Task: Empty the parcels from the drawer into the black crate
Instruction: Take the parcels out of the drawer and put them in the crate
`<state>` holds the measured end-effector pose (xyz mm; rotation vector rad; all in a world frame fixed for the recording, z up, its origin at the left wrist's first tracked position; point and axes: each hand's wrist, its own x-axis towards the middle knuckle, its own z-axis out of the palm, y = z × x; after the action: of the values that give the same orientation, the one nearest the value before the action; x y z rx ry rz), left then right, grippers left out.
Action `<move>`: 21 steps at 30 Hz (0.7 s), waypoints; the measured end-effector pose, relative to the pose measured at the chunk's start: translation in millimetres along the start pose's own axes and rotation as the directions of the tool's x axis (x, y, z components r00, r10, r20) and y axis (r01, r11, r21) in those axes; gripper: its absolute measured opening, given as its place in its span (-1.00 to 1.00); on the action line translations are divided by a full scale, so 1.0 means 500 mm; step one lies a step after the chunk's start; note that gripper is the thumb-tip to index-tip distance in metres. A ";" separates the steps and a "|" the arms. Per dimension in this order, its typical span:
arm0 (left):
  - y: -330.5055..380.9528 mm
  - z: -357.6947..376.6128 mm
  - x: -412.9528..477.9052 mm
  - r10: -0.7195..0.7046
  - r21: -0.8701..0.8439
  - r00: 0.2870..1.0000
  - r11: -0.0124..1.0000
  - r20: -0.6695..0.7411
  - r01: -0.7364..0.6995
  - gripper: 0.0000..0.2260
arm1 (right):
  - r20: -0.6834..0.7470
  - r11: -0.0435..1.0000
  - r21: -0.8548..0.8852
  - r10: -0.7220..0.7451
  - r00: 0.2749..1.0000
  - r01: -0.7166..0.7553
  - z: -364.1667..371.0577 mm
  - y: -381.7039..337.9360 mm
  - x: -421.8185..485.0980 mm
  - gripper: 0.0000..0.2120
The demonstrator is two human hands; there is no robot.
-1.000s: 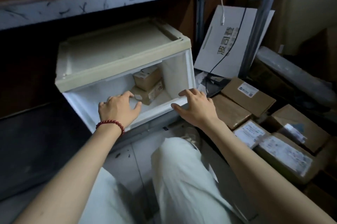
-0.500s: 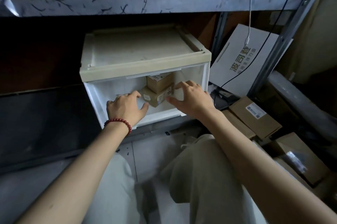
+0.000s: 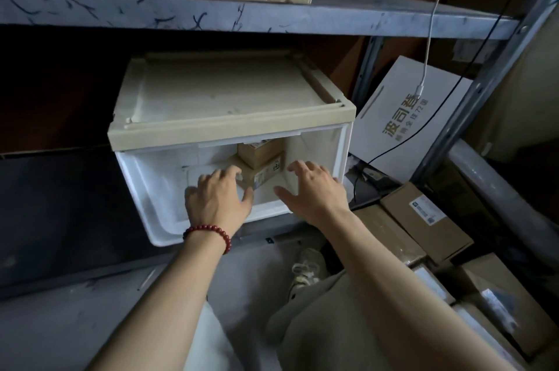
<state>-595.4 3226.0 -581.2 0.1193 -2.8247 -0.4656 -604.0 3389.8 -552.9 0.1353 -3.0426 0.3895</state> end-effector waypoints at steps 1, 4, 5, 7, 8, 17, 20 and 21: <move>-0.001 0.006 0.007 0.015 0.013 0.999 1.000 -0.042 -0.014 -0.65 | -0.022 0.999 -0.024 -0.030 0.999 0.029 0.006 -0.008 0.008 -0.47; -0.010 0.028 0.020 0.008 0.068 0.999 0.998 -0.039 -0.005 -0.66 | -0.040 0.991 -0.094 -0.095 0.995 0.091 0.018 -0.012 0.029 -0.48; -0.014 0.038 0.025 0.004 0.090 1.000 0.996 -0.019 -0.002 -0.65 | -0.037 0.991 -0.102 -0.093 0.995 0.089 0.019 -0.004 0.035 -0.47; -0.022 0.055 0.039 -0.001 0.101 1.000 0.995 0.005 0.000 -0.64 | -0.026 0.993 -0.099 -0.067 0.997 0.064 0.019 0.019 0.051 -0.47; -0.024 0.060 0.047 -0.007 0.098 1.000 0.995 0.020 0.005 -0.63 | -0.017 0.994 -0.099 -0.049 0.999 0.047 0.019 0.031 0.058 -0.46; -0.045 0.121 0.146 -0.020 0.102 0.999 0.995 0.048 0.015 -0.58 | 0.045 0.994 -0.098 -0.035 0.998 0.039 0.082 0.099 0.149 -0.42; -0.065 0.148 0.171 -0.038 0.116 0.996 0.993 0.077 0.029 -0.55 | 0.074 0.997 -0.052 -0.055 0.996 0.059 0.113 0.118 0.180 -0.41; -0.076 0.163 0.177 -0.049 0.125 0.994 0.991 0.101 0.036 -0.54 | 0.079 0.998 -0.023 -0.062 0.995 0.064 0.127 0.122 0.189 -0.40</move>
<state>-701.7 3203.7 -645.2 0.1856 -2.9576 -0.3148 -707.7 3425.2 -621.5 0.2499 -3.1092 0.3481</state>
